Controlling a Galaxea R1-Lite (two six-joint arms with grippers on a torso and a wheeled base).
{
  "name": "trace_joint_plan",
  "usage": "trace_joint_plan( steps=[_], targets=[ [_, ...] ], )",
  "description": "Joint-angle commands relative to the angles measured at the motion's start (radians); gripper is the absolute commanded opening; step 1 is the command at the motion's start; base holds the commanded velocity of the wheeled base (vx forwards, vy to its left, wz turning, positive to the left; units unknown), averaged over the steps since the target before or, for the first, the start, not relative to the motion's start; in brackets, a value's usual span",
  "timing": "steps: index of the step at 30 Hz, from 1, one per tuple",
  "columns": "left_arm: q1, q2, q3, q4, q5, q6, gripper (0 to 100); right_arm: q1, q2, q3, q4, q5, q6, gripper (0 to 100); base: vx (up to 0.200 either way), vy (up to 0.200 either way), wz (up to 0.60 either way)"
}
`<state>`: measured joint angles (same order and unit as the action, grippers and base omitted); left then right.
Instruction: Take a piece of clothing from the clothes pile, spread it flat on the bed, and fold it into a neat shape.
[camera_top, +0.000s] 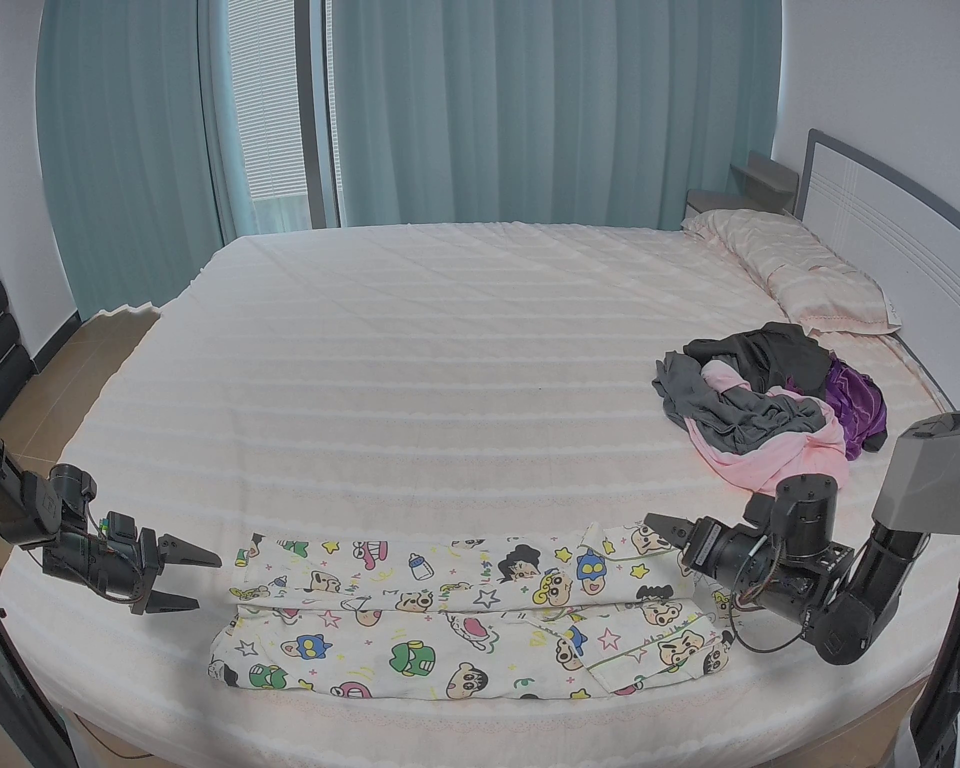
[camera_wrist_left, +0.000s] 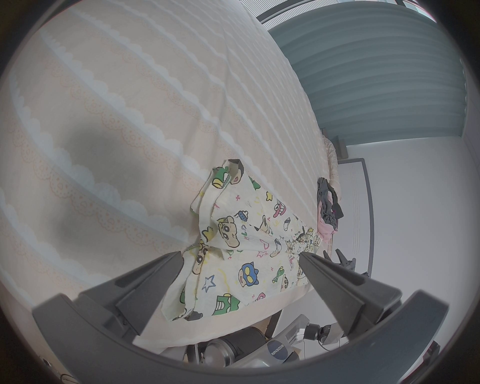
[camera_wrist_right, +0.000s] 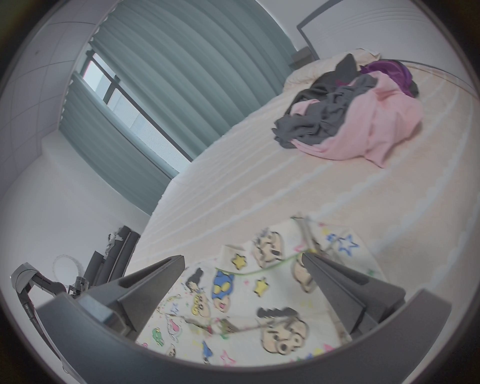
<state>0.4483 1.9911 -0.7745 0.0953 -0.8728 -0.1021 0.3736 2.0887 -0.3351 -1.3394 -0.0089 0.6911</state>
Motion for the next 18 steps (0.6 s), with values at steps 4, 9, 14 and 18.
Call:
trace_joint_plan(
  steps=[4,9,14,18],
  targets=[
    [0.0,0.002,0.007,-0.002,0.0,0.001,100,0.082,0.113,-0.173,0.031,-0.013,0.01,100,0.0,0.0,0.0],
    [-0.007,0.002,0.007,-0.002,0.0,0.002,100,0.093,0.231,-0.263,0.031,-0.014,0.051,100,0.0,0.0,0.0],
    [-0.017,0.002,0.007,0.0,0.003,0.002,100,0.045,0.286,-0.268,0.017,-0.014,0.054,100,0.0,0.0,0.0],
    [-0.02,0.002,0.009,-0.002,0.001,0.002,100,0.007,0.292,-0.272,0.009,-0.014,0.061,100,0.0,0.0,0.0]
  ],
)
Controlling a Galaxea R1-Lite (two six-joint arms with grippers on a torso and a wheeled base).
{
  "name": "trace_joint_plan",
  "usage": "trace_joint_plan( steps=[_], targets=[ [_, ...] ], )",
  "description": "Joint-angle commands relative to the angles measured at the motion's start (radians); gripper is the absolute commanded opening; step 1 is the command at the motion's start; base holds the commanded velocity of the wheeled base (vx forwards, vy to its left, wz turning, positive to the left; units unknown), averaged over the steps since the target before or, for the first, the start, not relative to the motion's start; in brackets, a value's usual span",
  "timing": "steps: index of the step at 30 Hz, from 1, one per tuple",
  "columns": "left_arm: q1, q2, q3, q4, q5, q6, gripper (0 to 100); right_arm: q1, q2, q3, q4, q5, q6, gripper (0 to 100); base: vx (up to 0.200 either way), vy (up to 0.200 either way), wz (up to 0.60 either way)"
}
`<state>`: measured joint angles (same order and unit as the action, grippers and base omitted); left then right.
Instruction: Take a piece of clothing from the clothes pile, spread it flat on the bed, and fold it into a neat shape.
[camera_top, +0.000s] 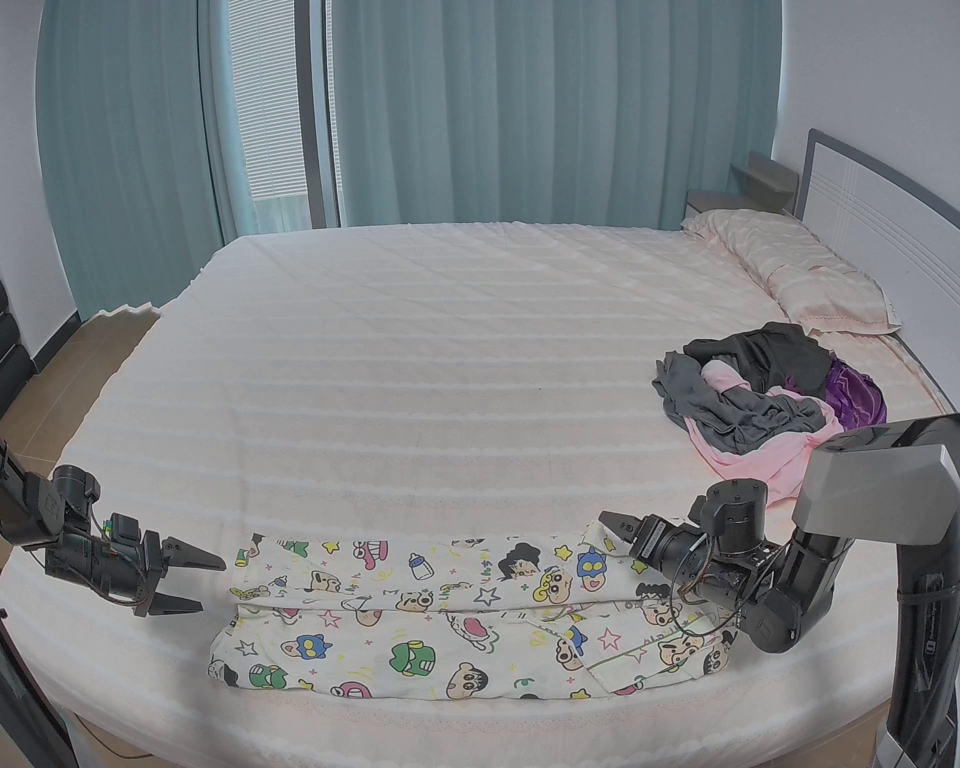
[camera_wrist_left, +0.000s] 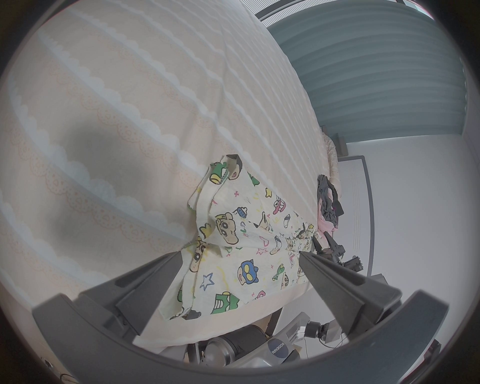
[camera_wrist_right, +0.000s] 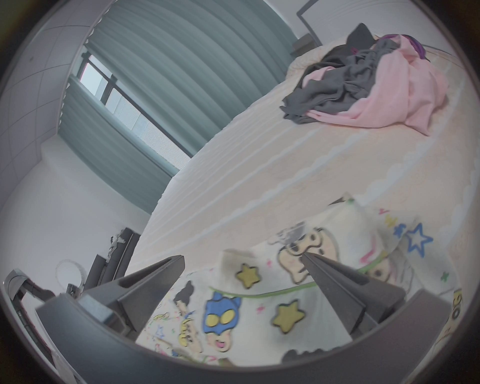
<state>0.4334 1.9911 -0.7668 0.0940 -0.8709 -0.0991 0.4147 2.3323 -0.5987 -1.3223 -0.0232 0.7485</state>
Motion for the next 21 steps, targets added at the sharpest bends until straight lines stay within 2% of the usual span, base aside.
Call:
trace_joint_plan(
  steps=[1,9,11,20,21],
  targets=[
    [-0.007,0.002,0.003,0.0,0.0,0.001,100,-0.042,0.047,-0.004,-0.015,0.0,0.006,100,0.0,0.0,0.0],
    [-0.015,-0.005,0.012,0.0,0.0,0.003,100,-0.022,-0.031,0.112,-0.173,-0.015,0.049,100,0.0,0.0,0.0],
    [-0.018,-0.006,0.017,0.0,0.0,0.003,100,-0.019,-0.067,0.191,-0.238,-0.021,0.052,100,0.0,0.0,0.0],
    [-0.021,-0.008,0.027,0.0,0.004,0.018,100,-0.019,-0.108,0.252,-0.239,-0.024,0.084,100,-0.2,0.0,0.0],
    [-0.021,-0.008,0.027,0.0,0.004,0.018,100,-0.019,-0.108,0.252,-0.239,-0.023,0.084,100,0.0,0.0,0.0]
  ],
)
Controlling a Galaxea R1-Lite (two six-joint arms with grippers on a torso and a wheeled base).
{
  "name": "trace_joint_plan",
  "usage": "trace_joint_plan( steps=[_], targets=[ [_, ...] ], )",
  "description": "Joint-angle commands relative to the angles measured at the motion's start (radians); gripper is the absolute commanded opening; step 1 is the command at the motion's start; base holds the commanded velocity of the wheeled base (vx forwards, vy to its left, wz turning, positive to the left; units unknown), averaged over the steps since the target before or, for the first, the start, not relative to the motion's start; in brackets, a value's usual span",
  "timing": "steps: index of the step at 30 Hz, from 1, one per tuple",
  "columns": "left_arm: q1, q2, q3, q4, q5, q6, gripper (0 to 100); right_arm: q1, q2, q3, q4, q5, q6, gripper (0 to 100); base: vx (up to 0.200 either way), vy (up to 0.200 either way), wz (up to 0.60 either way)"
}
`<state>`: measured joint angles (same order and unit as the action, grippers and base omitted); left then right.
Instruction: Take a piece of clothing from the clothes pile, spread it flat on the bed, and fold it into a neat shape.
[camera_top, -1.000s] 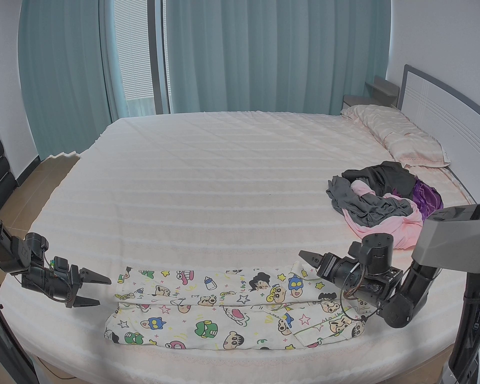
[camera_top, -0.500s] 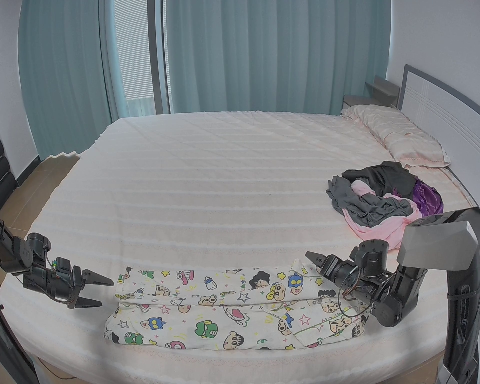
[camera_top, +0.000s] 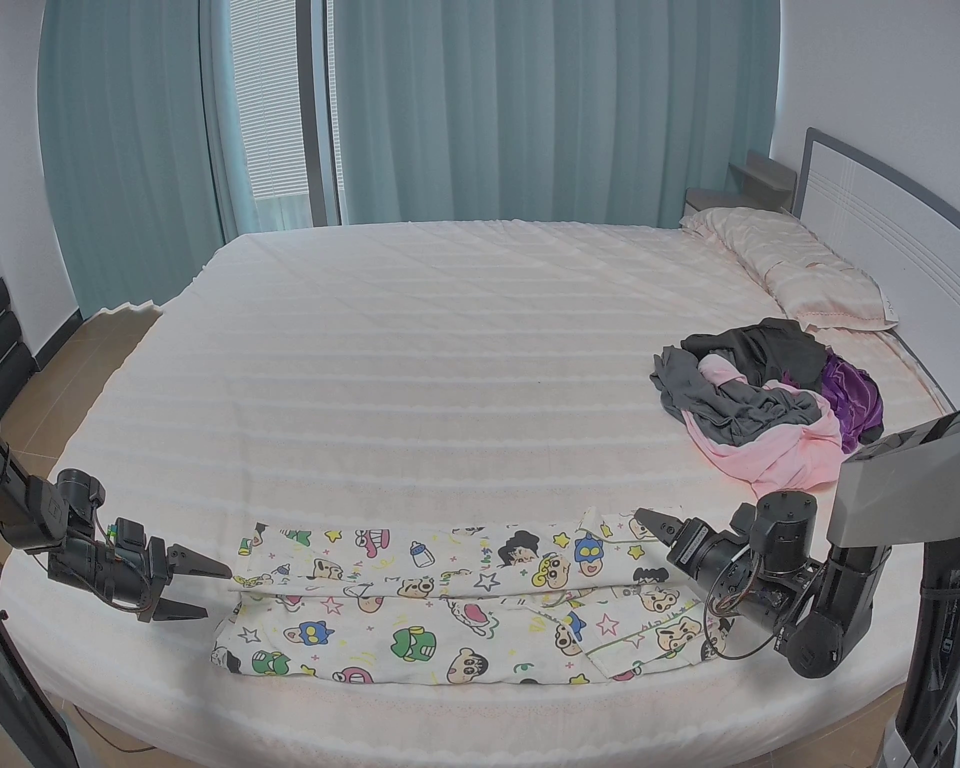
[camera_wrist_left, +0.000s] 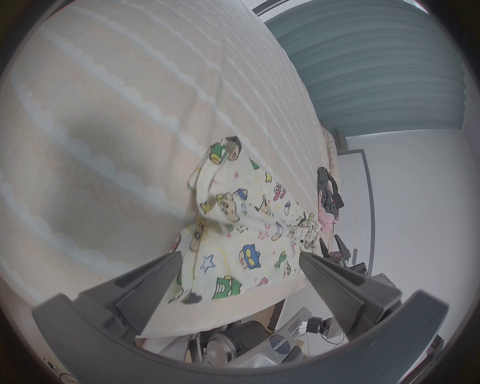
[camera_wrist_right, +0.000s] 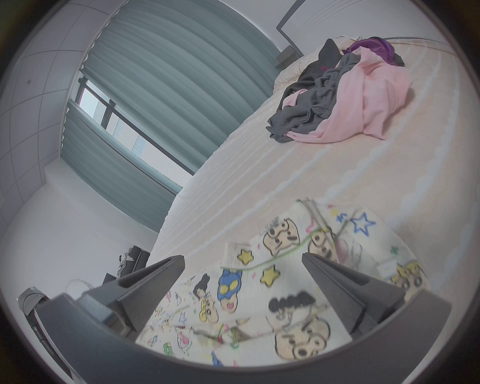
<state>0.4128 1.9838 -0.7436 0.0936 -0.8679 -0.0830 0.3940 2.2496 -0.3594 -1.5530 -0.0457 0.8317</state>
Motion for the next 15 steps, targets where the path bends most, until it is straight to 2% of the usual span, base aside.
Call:
trace_joint_plan(
  steps=[1,8,15],
  targets=[
    [0.0,0.0,0.003,0.001,0.003,0.006,100,0.002,-0.024,0.02,-0.009,0.0,0.001,100,0.0,0.0,0.0],
    [-0.005,0.001,-0.013,0.001,0.003,-0.006,100,0.0,-0.018,0.023,-0.009,0.001,0.001,100,0.0,0.0,0.0],
    [-0.003,0.004,-0.014,-0.002,-0.002,-0.003,100,0.0,-0.018,0.023,-0.009,0.0,0.001,100,0.0,0.2,0.0]
  ],
)
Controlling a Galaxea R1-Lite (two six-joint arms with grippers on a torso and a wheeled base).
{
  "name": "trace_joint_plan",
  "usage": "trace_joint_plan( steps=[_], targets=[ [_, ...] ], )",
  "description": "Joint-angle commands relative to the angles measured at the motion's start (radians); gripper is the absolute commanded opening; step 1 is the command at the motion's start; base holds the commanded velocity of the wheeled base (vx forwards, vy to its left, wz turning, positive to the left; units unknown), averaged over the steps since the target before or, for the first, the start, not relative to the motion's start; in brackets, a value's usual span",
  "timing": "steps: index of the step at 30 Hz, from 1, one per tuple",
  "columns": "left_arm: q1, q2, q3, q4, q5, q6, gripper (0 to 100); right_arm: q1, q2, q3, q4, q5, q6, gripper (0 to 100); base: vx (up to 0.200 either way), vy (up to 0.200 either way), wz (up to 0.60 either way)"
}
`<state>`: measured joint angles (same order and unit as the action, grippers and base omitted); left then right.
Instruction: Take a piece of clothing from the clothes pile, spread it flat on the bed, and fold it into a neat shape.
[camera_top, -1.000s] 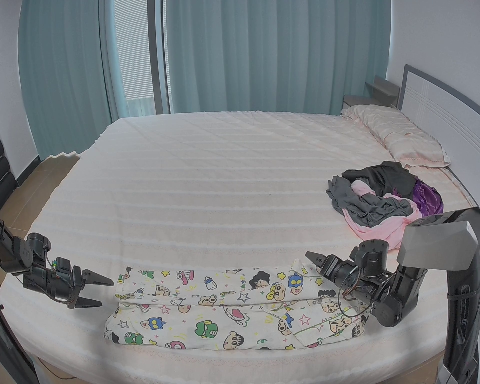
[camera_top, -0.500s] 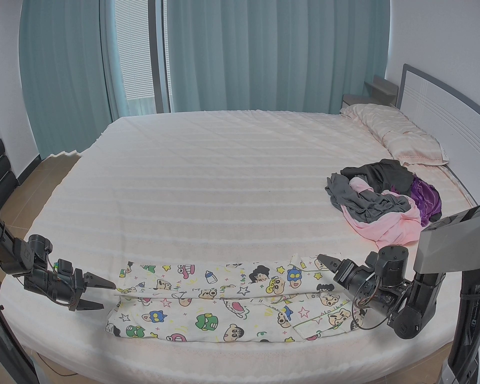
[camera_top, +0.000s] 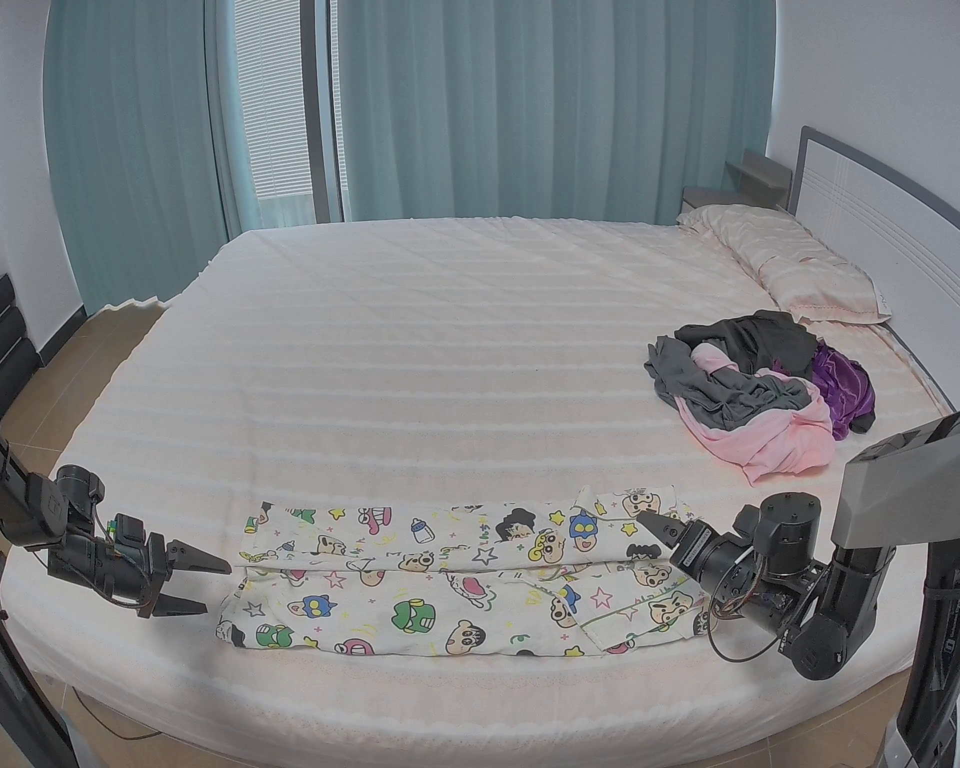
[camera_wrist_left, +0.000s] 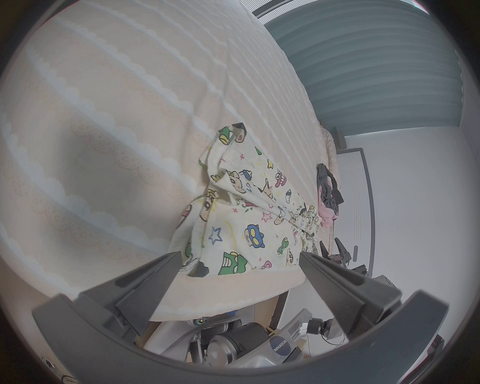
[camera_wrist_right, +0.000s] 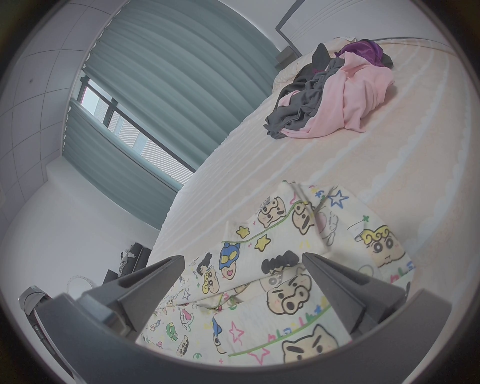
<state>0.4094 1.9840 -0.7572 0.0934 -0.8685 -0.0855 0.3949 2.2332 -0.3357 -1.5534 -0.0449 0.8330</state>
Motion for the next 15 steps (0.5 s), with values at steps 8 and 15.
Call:
trace_joint_plan(
  steps=[8,15],
  targets=[
    [-0.038,-0.005,-0.005,-0.05,0.005,-0.01,100,0.001,-0.003,0.0,-0.008,-0.001,0.0,100,0.0,0.125,0.0],
    [-0.15,-0.001,-0.077,-0.057,0.039,-0.224,100,-0.001,-0.003,0.003,-0.008,-0.001,0.0,100,0.0,0.0,0.0]
  ],
)
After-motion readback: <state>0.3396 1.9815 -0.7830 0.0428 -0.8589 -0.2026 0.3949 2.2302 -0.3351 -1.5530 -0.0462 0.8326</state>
